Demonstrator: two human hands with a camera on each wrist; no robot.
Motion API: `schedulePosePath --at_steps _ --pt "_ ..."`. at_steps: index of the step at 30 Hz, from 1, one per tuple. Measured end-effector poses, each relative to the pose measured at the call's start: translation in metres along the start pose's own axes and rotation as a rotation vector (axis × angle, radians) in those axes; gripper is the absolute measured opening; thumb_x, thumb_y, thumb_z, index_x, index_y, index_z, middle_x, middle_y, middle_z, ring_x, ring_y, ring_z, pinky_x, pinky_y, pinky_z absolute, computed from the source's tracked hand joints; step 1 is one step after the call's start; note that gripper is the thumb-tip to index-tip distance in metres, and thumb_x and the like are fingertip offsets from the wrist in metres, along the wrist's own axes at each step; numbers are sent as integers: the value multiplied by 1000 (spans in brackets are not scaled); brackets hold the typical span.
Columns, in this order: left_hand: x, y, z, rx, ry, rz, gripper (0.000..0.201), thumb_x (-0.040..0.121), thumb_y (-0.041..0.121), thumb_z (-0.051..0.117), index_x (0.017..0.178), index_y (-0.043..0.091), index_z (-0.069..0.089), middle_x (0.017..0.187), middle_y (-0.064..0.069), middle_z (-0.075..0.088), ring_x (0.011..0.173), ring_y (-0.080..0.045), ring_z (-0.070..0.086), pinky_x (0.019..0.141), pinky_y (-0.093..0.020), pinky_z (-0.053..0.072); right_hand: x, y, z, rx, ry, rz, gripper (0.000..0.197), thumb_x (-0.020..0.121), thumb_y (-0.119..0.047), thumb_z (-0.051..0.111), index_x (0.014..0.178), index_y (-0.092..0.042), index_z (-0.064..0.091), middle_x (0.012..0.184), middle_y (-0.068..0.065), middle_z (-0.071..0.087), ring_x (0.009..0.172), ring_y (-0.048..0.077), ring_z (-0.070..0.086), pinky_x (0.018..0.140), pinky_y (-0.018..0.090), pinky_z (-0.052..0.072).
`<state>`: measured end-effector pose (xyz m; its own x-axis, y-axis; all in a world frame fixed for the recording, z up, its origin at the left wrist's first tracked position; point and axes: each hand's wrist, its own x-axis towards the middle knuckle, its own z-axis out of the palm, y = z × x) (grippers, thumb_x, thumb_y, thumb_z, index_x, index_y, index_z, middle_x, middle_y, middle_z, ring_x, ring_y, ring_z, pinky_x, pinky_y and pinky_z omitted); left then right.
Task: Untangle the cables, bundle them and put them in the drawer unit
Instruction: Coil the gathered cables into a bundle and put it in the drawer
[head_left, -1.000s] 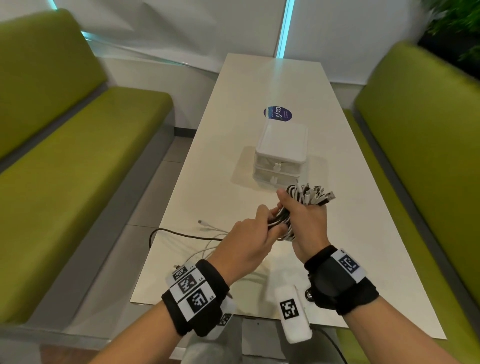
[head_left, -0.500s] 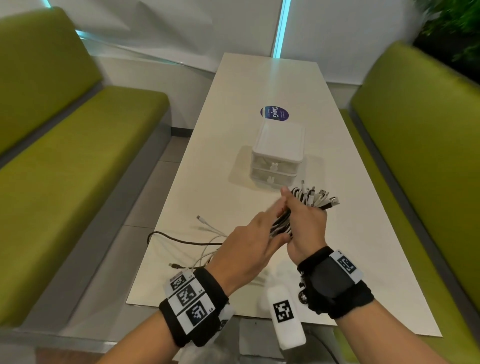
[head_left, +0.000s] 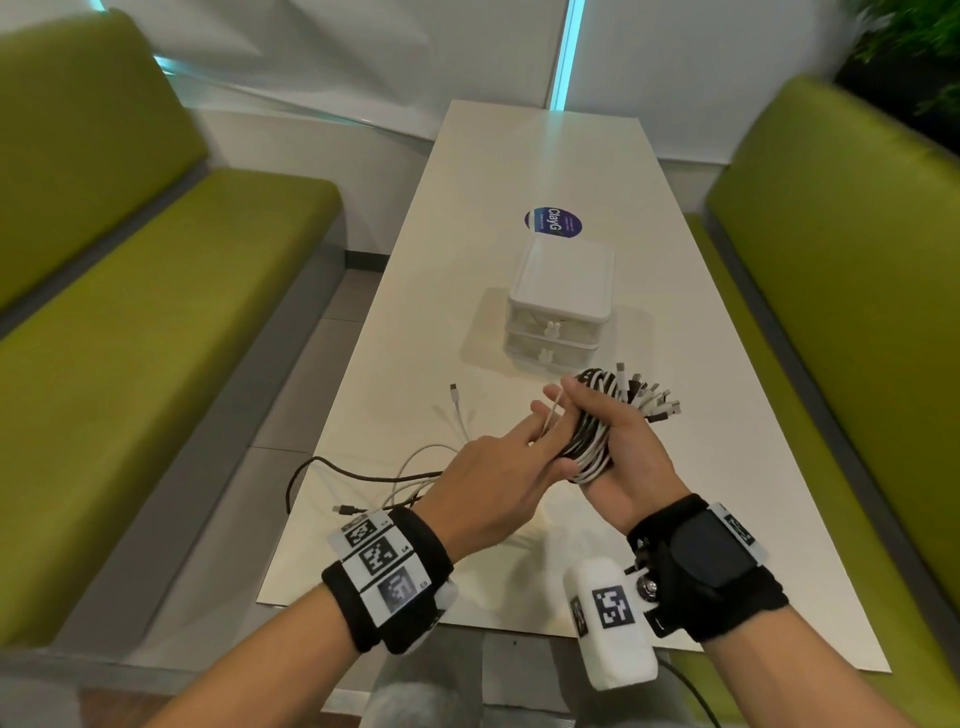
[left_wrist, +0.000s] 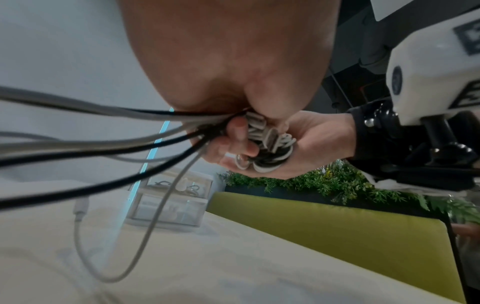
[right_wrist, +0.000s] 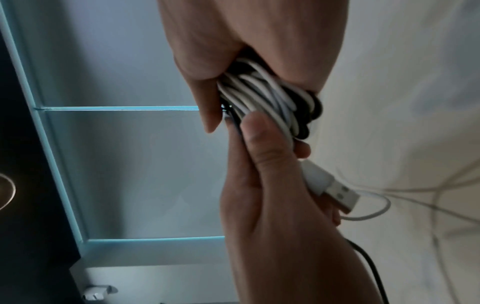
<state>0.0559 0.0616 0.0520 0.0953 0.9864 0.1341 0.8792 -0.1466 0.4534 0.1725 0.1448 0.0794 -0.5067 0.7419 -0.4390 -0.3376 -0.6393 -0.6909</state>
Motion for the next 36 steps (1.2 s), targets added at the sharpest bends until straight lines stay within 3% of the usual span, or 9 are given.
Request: schedulePosePath --at_steps 6,9,12,19,23,25,27,30,36 --pt "3 -1 1 63 -46 62 57 103 45 24 153 27 4 129 0 45 69 -34 55 55 -37 40 -5 -3 -3 -6 -98 38 41 76 -18 67 114 -4 63 113 3 71 113 21 64 92 40 53" --pt "5 -1 -1 82 -62 80 56 104 42 26 154 21 11 142 -1 42 72 -31 57 58 -37 40 -6 -4 -4 -6 -104 33 10 79 -16 66 86 -10 63 83 2 68 94 20 71 74 34 59" --pt "4 -1 1 87 -62 82 58 102 46 21 154 21 14 145 -1 39 76 -33 58 58 -36 37 -4 -4 -3 -5 -99 -20 14 77 -20 70 88 -15 64 69 1 59 82 20 69 67 30 58" --pt "-13 -11 7 -121 268 92 53 101 46 34 151 40 17 93 5 55 68 -18 55 59 -37 50 4 0 3 12 -34 -73 21 74 -19 74 89 -15 60 69 -1 56 69 16 63 74 33 55" --pt "-19 -16 -1 -71 159 -103 71 92 60 45 153 38 14 89 5 68 75 -14 62 66 -29 49 6 1 -1 52 -16 -77 17 77 -20 70 85 -16 55 61 -2 45 48 12 49 55 28 50" --pt "-20 -27 -2 -57 -40 -175 54 89 62 50 135 33 52 81 3 69 72 -15 63 67 -31 48 3 -3 -1 47 -29 -67 18 76 -22 67 89 -16 56 58 -4 40 43 10 42 49 24 44" --pt "-25 -39 -4 -183 -147 -205 35 89 58 55 93 26 70 63 8 61 58 -5 56 57 -26 42 -1 -8 -3 0 -55 -81 18 76 -22 66 90 -15 57 57 -4 36 41 9 36 47 24 39" --pt "-31 -53 -9 -264 -183 -168 36 88 52 62 69 22 61 50 11 49 51 -3 48 51 -18 29 -3 -13 -5 -349 -95 -260 12 85 -11 67 89 -6 57 56 2 37 39 14 36 43 26 39" --pt "-27 -60 -19 -172 -154 -40 40 82 62 61 77 22 67 55 8 51 56 -6 48 56 -24 33 -6 -6 6 -1255 -204 -540 13 80 -15 75 82 -9 64 71 -4 65 63 8 59 62 20 46"
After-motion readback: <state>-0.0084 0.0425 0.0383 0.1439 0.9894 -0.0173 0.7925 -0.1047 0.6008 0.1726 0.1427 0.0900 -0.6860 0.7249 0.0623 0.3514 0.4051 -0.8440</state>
